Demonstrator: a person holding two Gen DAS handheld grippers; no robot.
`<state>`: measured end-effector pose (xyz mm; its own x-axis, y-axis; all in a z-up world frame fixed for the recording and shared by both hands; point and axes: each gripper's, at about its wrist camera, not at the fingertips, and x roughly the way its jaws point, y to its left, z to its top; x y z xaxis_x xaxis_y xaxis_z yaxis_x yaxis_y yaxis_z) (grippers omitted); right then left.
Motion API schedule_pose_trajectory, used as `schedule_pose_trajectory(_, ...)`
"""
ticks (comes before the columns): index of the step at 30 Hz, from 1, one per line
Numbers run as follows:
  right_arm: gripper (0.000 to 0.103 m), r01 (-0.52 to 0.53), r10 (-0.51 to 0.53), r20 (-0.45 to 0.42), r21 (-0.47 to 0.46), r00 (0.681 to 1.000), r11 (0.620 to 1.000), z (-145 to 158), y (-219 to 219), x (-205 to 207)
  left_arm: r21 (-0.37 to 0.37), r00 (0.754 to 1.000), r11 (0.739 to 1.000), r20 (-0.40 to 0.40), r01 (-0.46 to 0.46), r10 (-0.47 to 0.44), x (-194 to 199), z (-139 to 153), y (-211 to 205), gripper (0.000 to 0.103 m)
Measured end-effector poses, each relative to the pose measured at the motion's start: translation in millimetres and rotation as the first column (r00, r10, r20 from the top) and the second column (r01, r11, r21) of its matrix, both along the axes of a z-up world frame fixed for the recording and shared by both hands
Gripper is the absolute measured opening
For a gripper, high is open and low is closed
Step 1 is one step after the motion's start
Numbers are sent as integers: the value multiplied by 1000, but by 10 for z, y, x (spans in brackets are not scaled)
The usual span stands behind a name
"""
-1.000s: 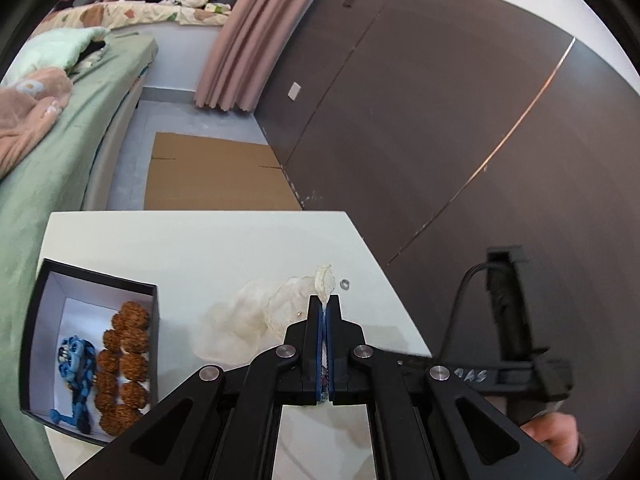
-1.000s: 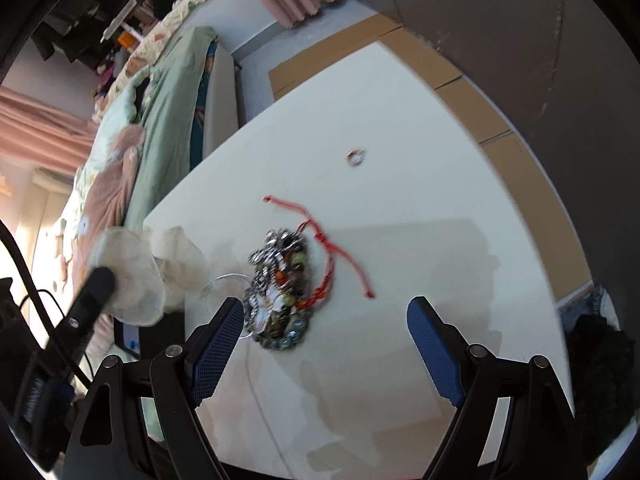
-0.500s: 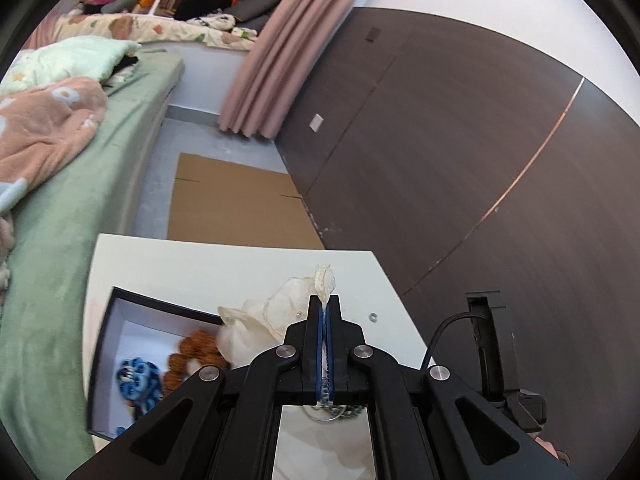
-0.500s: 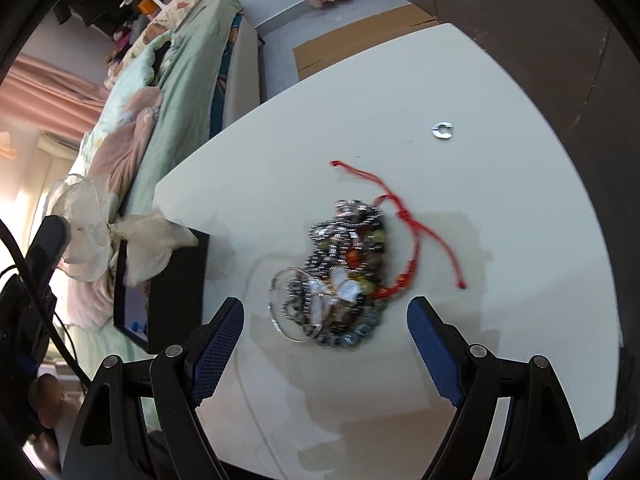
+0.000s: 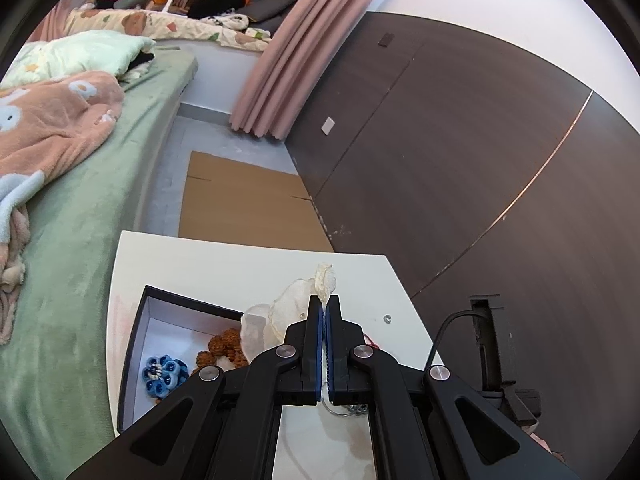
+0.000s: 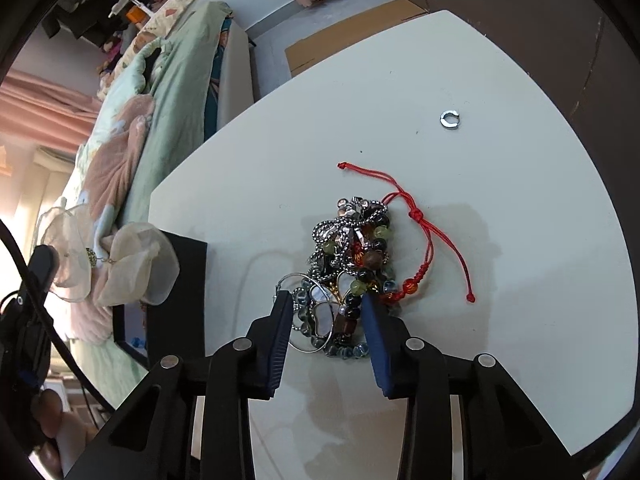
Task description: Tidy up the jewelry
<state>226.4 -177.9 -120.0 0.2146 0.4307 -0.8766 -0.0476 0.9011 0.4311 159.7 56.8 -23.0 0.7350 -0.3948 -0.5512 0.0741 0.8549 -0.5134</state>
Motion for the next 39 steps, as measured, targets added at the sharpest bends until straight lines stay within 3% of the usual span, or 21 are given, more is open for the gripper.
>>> schedule_pose_trajectory(5, 38, -11, 11, -5, -1, 1000, 1000, 41, 29, -60, -2, 1000, 1000, -1, -3, 3, -9, 8, 31, 0)
schedule_pose_trajectory(11, 38, -33, 38, -82, 61, 996, 998, -69, 59, -137, 4, 1000, 1000, 4, -3, 3, -32, 29, 37, 0)
schedule_pose_trajectory(20, 37, 10, -4, -70, 89, 998, 996, -113, 27, -65, 9, 1000, 1000, 1, 4, -4, -38, 29, 21, 0)
schedule_pose_trajectory(24, 29, 4, -1, -49, 59, 999, 998, -99, 76, -69, 9, 1000, 1000, 1, 4, -4, -37, 32, 19, 0)
schedule_pose_trajectory(31, 27, 27, -21, -61, 94, 998, 995, -52, 103, -68, 10, 1000, 1000, 2, -6, 6, -43, 27, 44, 0)
schedule_pose_trajectory(39, 27, 45, -45, 8, -55, 999, 997, 39, 201, -31, 7, 1000, 1000, 0, -13, 13, -68, 37, 97, 0)
